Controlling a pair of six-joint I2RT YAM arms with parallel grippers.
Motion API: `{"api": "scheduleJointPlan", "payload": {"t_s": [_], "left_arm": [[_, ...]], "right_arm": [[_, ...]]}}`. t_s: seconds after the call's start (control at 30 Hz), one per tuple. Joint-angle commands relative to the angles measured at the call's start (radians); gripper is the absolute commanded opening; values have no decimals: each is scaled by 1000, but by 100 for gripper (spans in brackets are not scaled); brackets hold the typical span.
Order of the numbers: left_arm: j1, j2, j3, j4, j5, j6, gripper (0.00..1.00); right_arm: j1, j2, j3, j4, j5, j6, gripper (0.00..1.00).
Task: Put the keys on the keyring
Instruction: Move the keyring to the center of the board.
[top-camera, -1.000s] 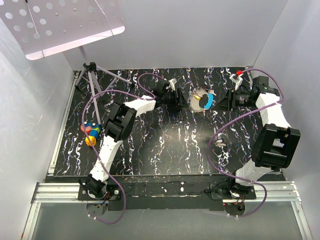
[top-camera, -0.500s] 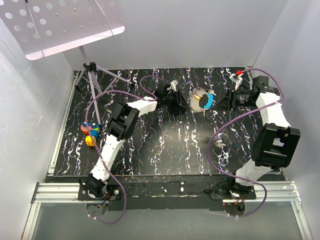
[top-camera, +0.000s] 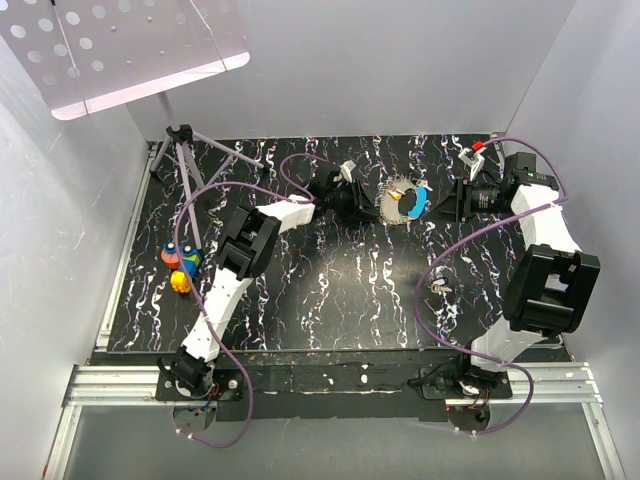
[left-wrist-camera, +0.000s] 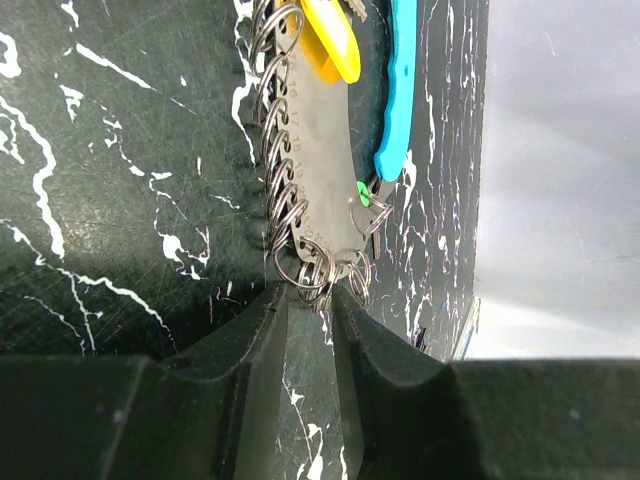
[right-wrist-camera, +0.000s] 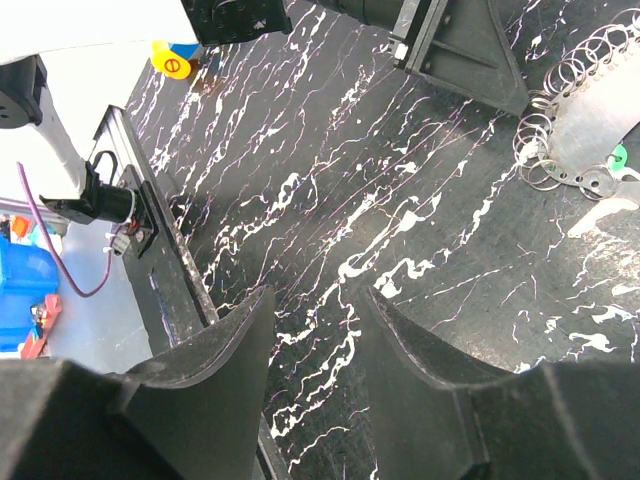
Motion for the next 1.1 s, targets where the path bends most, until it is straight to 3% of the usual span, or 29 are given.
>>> {"api": "scheduleJointPlan", "payload": {"t_s": [0.0, 0.5, 0.87, 1.07], "left_arm": [[3, 3, 19, 38, 24, -17, 24], [2, 18, 25, 89, 55, -40, 20], [-20, 36, 93, -26, 15, 38, 22], [-24, 33, 105, -85, -19, 81, 17]], "right_arm": [[-3, 11, 39, -16, -30, -12, 49], [-5, 19, 43, -20, -33, -11, 49], [-5, 25, 46, -26, -36, -12, 49], [-5, 28, 46, -31, -36, -17, 49]]}}
